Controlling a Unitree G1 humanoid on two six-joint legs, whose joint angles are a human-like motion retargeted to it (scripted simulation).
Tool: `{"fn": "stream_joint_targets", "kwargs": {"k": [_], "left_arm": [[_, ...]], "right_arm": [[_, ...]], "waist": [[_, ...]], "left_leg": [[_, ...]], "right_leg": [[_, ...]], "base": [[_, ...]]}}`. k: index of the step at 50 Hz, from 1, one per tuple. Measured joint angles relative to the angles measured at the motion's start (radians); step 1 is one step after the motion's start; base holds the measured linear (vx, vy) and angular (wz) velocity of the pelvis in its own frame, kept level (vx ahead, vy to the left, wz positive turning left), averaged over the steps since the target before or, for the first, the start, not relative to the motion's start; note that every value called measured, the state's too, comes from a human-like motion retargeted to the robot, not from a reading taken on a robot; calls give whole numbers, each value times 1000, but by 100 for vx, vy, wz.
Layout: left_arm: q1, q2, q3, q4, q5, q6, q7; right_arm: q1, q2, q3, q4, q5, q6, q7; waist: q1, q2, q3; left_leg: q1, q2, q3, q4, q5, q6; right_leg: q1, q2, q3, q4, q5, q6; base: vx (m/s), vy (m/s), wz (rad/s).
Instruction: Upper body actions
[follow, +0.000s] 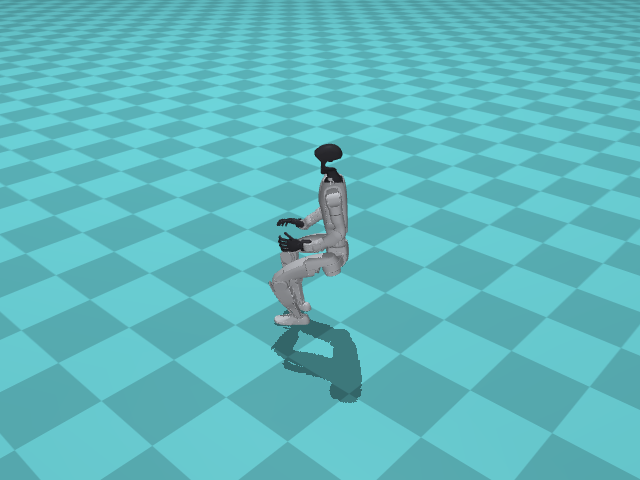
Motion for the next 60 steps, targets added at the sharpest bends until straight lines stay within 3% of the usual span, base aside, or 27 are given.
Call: {"fn": "stream_joint_targets", "kwargs": {"k": [16, 25, 34, 50, 60], "left_arm": [[-148, -100, -47, -19, 1, 38, 72], [-388, -219, -18, -21, -72, 163, 165], [-660, -265, 121, 80, -100, 282, 235], [-928, -233, 230, 321, -63, 334, 238], [-982, -229, 257, 427, -72, 310, 211]], "right_arm": [[7, 3, -4, -4, 2, 3, -3], [0, 9, -3, 2, -6, 6, -1], [-15, 17, 16, 14, -9, 0, 2], [-57, 21, 49, 20, -18, -6, 9], [-72, 23, 55, 19, -21, -13, 15]], "waist": [[6, 1, 2], [2, 2, -3], [-24, -1, -7], [-72, 3, 11], [-88, 5, 16]], "left_leg": [[6, -4, 2, -5, 2, 3], [7, 1, 0, -3, 1, 3], [3, 8, -2, 0, 2, 2], [-4, 12, 1, 1, 1, 2], [-13, 18, 2, 3, 0, 1]], "right_leg": [[7, -5, 0, 1, -1, 1], [9, 2, -1, 0, -1, 1], [5, 10, 0, 0, 0, 1], [-3, 15, 1, 0, -1, 0], [-11, 21, 2, -1, -1, 0]], "base": [[0, 0, 0], [0, 0, 0], [0, 0, 0], [0, 0, 0], [0, 0, 0]]}}
